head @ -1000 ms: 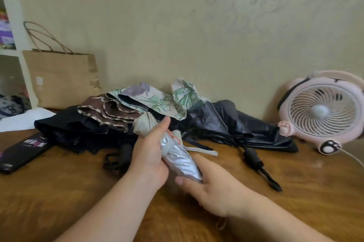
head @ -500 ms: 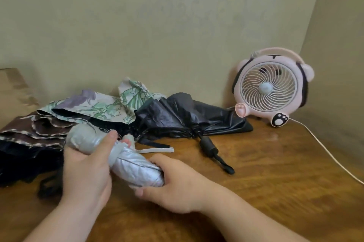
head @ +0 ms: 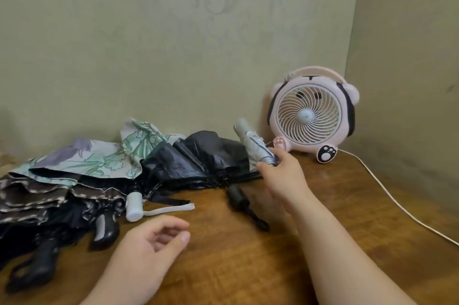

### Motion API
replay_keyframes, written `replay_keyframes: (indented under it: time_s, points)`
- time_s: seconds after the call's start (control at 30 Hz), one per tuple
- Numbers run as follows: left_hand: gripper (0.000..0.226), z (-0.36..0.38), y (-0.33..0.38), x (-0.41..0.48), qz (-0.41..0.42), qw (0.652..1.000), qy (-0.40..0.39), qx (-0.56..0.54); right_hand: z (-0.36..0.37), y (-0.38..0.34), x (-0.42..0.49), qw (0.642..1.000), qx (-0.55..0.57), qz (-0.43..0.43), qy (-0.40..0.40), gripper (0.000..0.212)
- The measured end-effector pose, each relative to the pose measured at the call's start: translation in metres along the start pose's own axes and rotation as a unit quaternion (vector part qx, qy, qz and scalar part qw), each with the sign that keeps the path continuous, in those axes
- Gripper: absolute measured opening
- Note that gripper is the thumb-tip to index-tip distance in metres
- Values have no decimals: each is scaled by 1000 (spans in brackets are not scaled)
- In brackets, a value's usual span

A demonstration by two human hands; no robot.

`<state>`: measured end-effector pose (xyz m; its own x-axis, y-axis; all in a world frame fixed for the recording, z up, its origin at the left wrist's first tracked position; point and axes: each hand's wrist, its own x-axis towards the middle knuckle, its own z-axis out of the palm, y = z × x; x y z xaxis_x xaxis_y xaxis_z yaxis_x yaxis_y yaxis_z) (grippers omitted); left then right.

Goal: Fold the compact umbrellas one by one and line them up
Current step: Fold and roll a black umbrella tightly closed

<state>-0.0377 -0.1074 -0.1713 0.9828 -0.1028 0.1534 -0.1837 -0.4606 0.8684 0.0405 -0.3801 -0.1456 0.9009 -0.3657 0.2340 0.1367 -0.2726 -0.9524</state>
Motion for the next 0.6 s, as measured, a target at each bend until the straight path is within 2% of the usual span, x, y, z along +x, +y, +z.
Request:
replay_keyframes:
  time_s: [0.07, 0.13, 0.27, 0.37, 0.43, 0.5, 0.6]
  points:
    - [18, 14, 22, 11, 37, 996, -32, 79, -6, 16, 10, 999, 4, 41, 21, 37]
    - [3, 30, 43, 29, 85, 980, -69, 168, -5, 27, 16, 998, -9, 57, 25, 40]
    - [59, 76, 66, 82, 122, 915, -133, 361, 1, 29, 18, 999, -17, 34, 0, 40]
    - [76, 105, 62, 119, 82, 883, -162, 433, 2, 30, 18, 1000, -20, 20, 11, 39]
    - [64, 115, 53, 132, 56, 876, -167, 449, 2, 31, 20, 999, -18, 19, 33, 41]
    - [35, 114, 45, 131, 69, 899, -129, 413, 0, 33, 22, 998, -23, 17, 48, 45]
    - [18, 95, 35, 112, 108, 917, -94, 373, -2, 35, 26, 998, -50, 19, 18, 51]
